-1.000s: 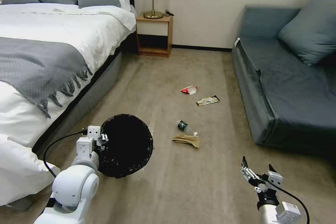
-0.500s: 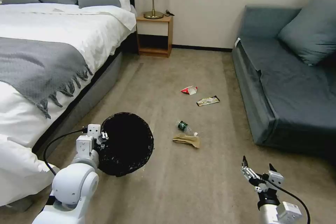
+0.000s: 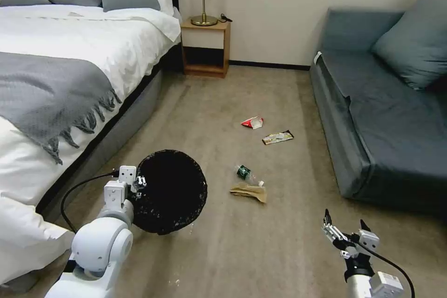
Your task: Pick up the trash bin, then pick up the garbage on the floor and place it into the trash bin.
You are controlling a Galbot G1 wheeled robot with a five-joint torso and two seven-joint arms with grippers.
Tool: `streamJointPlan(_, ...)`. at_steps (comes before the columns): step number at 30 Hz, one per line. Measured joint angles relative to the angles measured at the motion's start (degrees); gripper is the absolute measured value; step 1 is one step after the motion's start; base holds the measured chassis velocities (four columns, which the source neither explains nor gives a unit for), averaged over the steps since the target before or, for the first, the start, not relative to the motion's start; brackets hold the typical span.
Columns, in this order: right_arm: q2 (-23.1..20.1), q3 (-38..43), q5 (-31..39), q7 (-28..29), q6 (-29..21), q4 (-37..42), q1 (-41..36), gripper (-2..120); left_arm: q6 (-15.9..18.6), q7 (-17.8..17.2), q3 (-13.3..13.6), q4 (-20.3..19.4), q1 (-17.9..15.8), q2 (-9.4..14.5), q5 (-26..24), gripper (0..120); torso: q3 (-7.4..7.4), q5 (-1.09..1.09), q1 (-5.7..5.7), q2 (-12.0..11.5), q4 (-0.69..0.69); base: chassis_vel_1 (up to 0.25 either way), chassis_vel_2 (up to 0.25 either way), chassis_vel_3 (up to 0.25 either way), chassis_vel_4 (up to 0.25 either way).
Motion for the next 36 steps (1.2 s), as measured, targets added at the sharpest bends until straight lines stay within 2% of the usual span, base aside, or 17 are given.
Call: streamJointPlan(36,0.0,-0.3,-0.22,-0.67,0.34,-2.77,1.21,100,-0.09,-0.39,0.38,0.1,-0.6,-0.47,-2.05,6,0.0,0.0,0.0,0.0,0.0,-0.056,0.057,0.06,-0.055)
